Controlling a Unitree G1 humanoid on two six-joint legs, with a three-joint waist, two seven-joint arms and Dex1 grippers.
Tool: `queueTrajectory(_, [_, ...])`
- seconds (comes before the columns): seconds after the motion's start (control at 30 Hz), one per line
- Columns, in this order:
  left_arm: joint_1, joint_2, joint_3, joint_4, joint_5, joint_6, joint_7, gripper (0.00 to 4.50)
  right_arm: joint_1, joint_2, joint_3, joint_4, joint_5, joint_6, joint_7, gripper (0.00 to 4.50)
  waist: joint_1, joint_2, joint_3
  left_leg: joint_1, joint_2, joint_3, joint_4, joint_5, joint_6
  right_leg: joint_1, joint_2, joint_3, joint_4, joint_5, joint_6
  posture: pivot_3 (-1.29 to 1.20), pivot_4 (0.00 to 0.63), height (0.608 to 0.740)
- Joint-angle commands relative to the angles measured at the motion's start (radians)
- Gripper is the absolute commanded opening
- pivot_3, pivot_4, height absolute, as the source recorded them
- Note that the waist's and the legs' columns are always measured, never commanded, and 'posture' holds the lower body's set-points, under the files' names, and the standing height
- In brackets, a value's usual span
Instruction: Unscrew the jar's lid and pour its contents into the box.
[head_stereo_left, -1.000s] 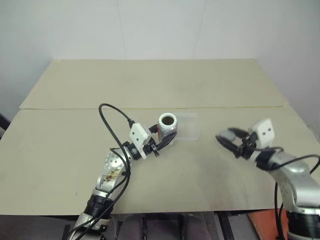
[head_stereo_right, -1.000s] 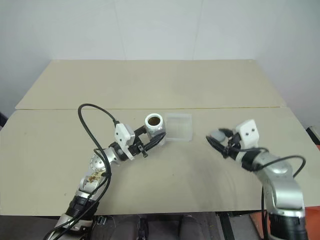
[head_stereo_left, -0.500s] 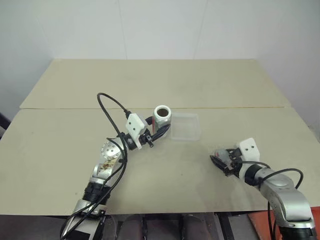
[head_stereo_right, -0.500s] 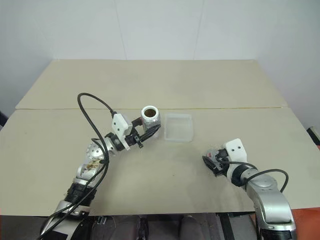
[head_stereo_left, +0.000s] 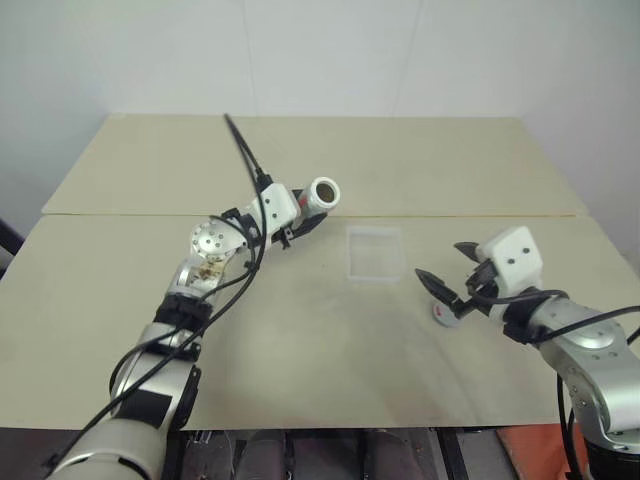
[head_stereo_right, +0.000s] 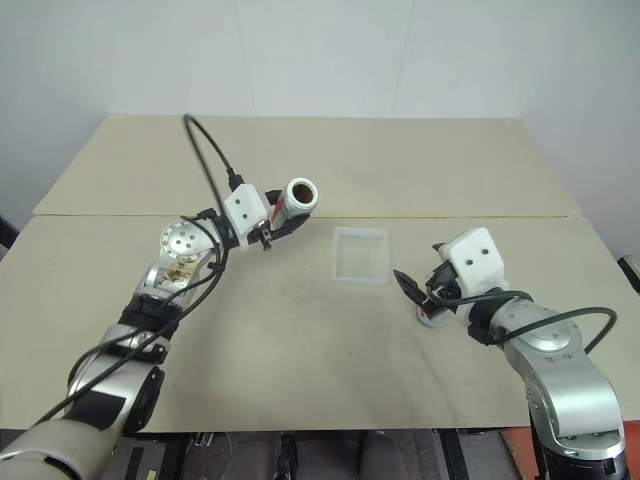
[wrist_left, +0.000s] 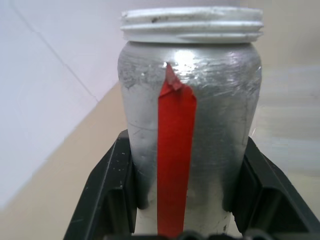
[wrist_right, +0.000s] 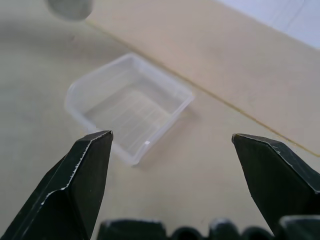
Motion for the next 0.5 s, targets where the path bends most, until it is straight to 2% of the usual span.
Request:
queueTrajectory(0.03, [-0.164,0.010,-0.113,0.165,0.232,-0.203,0.185,2.01,0.016,0.012,0.016,-0.083,-0.005,0.000,-0.026,4.45,0.001,-0.001,0.001,-0.001,0.000,0.000,0.001,0.000,0.000,0.000,0.000,0.000,0.000,0.000,0.000,0.00,0.150,0.740])
queueTrajectory(0.2, [-0.404,-0.041,-0.349,0.369,0.596,-0.318,0.597,2.01,0.073,0.037,0.039,-0.130,-0.011,-0.021,-0.044,4.45,0.019,-0.005,0.003,-0.006,-0.001,0.000,0.004,-0.001,0.002,0.000,0.000,-0.005,-0.001,0.001,0.001,0.00,0.150,0.740])
queueTrajectory(0.3, [-0.508,-0.073,-0.538,0.450,0.831,-0.287,0.873,2.01,0.094,0.047,0.041,-0.155,-0.014,-0.023,-0.056,4.45,0.023,-0.005,0.003,-0.008,-0.001,0.000,0.006,-0.002,0.004,0.000,-0.001,-0.006,-0.001,0.000,0.003,0.00,0.150,0.740])
queueTrajectory(0.43, [-0.585,-0.152,-0.745,0.533,1.059,-0.167,1.205,2.01,0.122,0.074,0.036,-0.182,-0.017,-0.020,-0.081,4.45,0.023,-0.006,0.003,-0.008,-0.001,0.000,0.007,-0.003,0.004,-0.001,-0.001,-0.006,-0.001,0.000,0.004,0.00,0.150,0.740])
queueTrajectory(0.5, [-0.605,-0.190,-0.837,0.566,1.151,-0.106,1.308,2.01,0.135,0.089,0.038,-0.195,-0.018,-0.017,-0.095,4.45,0.021,-0.006,0.004,-0.008,-0.001,0.000,0.007,-0.003,0.004,-0.001,-0.001,-0.006,0.000,0.000,0.004,0.00,0.150,0.740])
